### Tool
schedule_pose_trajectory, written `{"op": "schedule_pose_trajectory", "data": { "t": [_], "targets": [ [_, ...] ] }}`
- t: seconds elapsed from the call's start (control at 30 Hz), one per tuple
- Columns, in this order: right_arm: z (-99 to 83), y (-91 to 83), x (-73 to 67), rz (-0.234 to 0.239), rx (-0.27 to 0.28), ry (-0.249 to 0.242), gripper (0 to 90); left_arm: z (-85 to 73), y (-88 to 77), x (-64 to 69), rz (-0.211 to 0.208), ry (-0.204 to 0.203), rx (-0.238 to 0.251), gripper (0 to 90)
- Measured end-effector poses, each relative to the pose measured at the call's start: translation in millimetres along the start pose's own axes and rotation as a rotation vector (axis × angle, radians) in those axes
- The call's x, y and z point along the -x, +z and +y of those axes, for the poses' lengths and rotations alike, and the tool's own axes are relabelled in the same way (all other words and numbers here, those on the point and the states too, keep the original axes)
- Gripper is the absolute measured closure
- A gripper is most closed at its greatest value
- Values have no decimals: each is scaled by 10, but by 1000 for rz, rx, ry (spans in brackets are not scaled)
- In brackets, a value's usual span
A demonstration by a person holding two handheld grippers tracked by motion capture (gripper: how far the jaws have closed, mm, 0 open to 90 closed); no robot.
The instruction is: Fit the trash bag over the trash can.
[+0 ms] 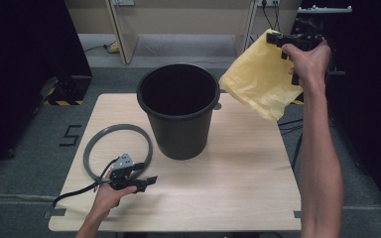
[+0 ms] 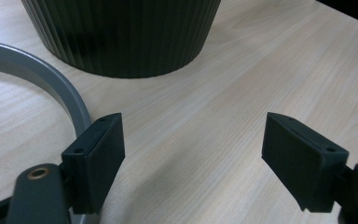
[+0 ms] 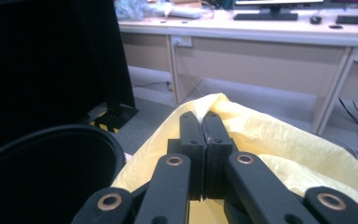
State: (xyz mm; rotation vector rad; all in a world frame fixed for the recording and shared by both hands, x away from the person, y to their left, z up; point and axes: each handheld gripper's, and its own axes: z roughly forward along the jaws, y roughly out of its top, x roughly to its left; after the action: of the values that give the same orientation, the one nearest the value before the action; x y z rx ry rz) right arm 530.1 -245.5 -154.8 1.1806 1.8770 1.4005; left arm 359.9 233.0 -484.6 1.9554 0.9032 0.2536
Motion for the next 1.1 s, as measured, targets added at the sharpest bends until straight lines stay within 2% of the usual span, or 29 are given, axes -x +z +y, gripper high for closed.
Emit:
{"op": "schedule_pose_trajectory", "data": {
  "t": [0.07, 0.13, 0.2, 0.23, 0.27, 0.3, 0.33, 0.37, 0.4, 0.43, 0.47, 0.5, 0.57, 0.6, 0.63, 0.67, 0.7, 0.77, 0.8, 0.87, 0.93, 0.97, 1.0, 1.1],
  "targets": [
    [36, 16, -43, 6, 7, -7, 900, 9, -10, -6, 2, 2, 1, 211],
    [95, 53, -143, 25, 21, -19, 900, 32, -33, -24, 11, 0, 6, 211],
    [159, 138, -318, 61, 30, -34, 900, 93, -101, -64, 20, 4, 17, 211],
    [159, 138, -318, 61, 30, -34, 900, 93, -101, -64, 20, 4, 17, 211],
    [179, 204, -455, 96, 43, -45, 900, 143, -165, -107, 37, -3, 31, 211],
    [179, 204, -455, 96, 43, -45, 900, 143, -165, -107, 37, -3, 31, 211],
    [171, 312, -620, 132, 39, -61, 900, 202, -251, -150, 45, -8, 50, 211],
    [171, 312, -620, 132, 39, -61, 900, 202, -251, -150, 45, -8, 50, 211],
    [166, 352, -674, 141, 34, -69, 900, 234, -298, -176, 48, -9, 59, 211],
    [145, 458, -818, 172, 24, -79, 900, 302, -390, -228, 64, -18, 75, 213],
    [145, 458, -818, 172, 24, -79, 900, 302, -390, -228, 64, -18, 75, 213],
    [129, 515, -889, 185, 16, -90, 900, 354, -448, -254, 81, -8, 79, 213],
    [67, 693, -1119, 214, -25, -127, 900, 489, -563, -306, 95, 4, 103, 213],
    [67, 693, -1119, 214, -25, -127, 900, 489, -563, -306, 95, 4, 103, 213],
    [43, 744, -1193, 225, -35, -139, 900, 552, -609, -330, 100, 3, 115, 213],
    [-11, 848, -1336, 252, -54, -155, 900, 603, -643, -348, 111, 8, 123, 213],
    [-11, 848, -1336, 252, -54, -155, 900, 640, -668, -361, 117, 11, 128, 213],
    [-72, 948, -1469, 279, -74, -174, 900, 789, -752, -414, 133, 18, 143, 214],
    [-72, 948, -1469, 279, -74, -174, 900, 789, -752, -414, 133, 18, 143, 214],
    [-122, 999, -1545, 298, -84, -181, 899, 893, -798, -440, 144, 28, 153, 214],
    [-174, 1037, -1620, 312, -98, -197, 899, 1014, -848, -476, 160, 40, 165, 214],
    [-242, 1065, -1706, 334, -117, -221, 899, 1108, -883, -504, 162, 36, 174, 214],
    [-265, 1075, -1732, 340, -126, -226, 899, 1108, -883, -504, 162, 36, 174, 215],
    [-318, 1107, -1792, 350, -149, -244, 898, 1288, -932, -545, 171, 38, 194, 215]
  ]
}}
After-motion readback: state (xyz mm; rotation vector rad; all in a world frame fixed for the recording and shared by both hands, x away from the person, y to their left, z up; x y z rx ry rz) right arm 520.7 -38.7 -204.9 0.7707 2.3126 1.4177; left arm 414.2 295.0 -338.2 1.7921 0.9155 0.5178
